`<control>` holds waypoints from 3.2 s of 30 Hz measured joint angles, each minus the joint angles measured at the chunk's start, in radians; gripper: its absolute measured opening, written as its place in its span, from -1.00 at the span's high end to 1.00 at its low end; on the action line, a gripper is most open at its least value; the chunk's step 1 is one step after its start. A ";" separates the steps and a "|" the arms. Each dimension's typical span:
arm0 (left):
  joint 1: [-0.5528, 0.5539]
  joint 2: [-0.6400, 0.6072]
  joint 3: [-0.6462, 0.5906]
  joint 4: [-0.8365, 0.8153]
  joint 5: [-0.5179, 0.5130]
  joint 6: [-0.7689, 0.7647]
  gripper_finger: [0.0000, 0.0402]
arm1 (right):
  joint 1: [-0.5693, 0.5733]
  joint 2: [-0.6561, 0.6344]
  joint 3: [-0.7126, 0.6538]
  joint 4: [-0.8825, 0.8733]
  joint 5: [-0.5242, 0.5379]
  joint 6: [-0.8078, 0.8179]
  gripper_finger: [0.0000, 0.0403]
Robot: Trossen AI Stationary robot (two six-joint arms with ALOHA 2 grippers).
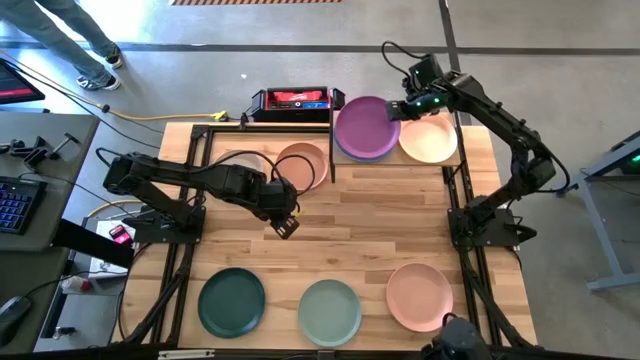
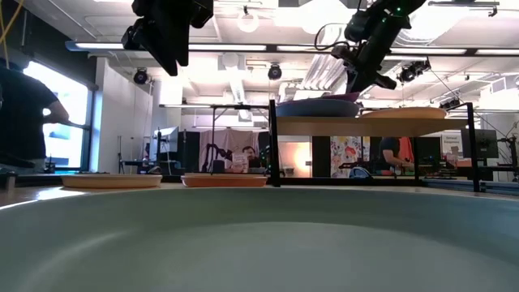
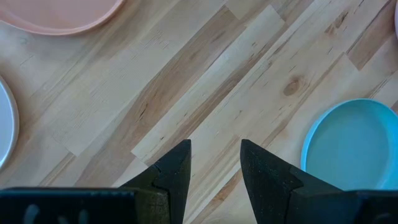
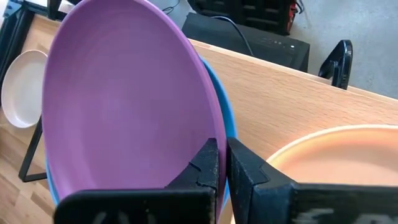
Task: Place and stack plates onto a shelf
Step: Stack the purple plate on top of the blue plate on the shelf, then stack the dark green plate on top of the purple plate on the shelf
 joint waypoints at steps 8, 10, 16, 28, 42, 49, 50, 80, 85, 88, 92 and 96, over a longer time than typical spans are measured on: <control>0.000 0.000 0.000 0.000 0.000 0.000 0.36 | 0.000 0.000 0.000 0.002 0.000 -0.004 1.00; 0.000 0.000 0.000 0.000 0.000 -0.004 0.36 | 0.000 0.000 0.000 0.002 0.000 -0.009 1.00; 0.000 0.000 0.000 0.000 0.000 -0.008 0.36 | 0.000 0.000 0.000 0.003 0.001 -0.018 0.86; 0.000 0.000 0.000 0.000 0.000 0.009 0.36 | 0.000 0.000 0.000 0.004 -0.025 -0.018 0.68; -0.102 0.000 0.001 -0.059 0.093 -0.058 0.36 | 0.045 -0.043 0.000 -0.010 -0.314 -0.070 0.68; -0.219 0.000 0.001 -0.122 0.050 0.013 0.36 | 0.159 -0.123 0.000 -0.047 -0.373 -0.112 0.68; -0.235 0.000 0.001 -0.123 0.039 0.035 0.36 | 0.178 -0.133 0.000 -0.052 -0.373 -0.118 0.68; -0.484 0.008 -0.375 0.066 0.090 0.217 0.36 | 0.610 -0.204 0.000 -0.054 -0.303 -0.104 0.68; -0.484 0.011 -0.418 0.112 0.093 0.227 0.36 | 0.609 -0.204 0.000 -0.054 -0.302 -0.093 0.68; -0.484 0.011 -0.445 0.144 0.093 0.218 0.36 | 0.609 -0.204 0.000 -0.053 -0.302 -0.090 0.68; -0.484 0.011 -0.473 0.166 0.094 0.218 0.36 | 0.609 -0.204 0.000 -0.054 -0.302 -0.085 0.68; -0.484 0.011 -0.511 0.217 0.120 0.218 0.36 | 0.609 -0.204 0.000 -0.053 -0.301 -0.068 0.68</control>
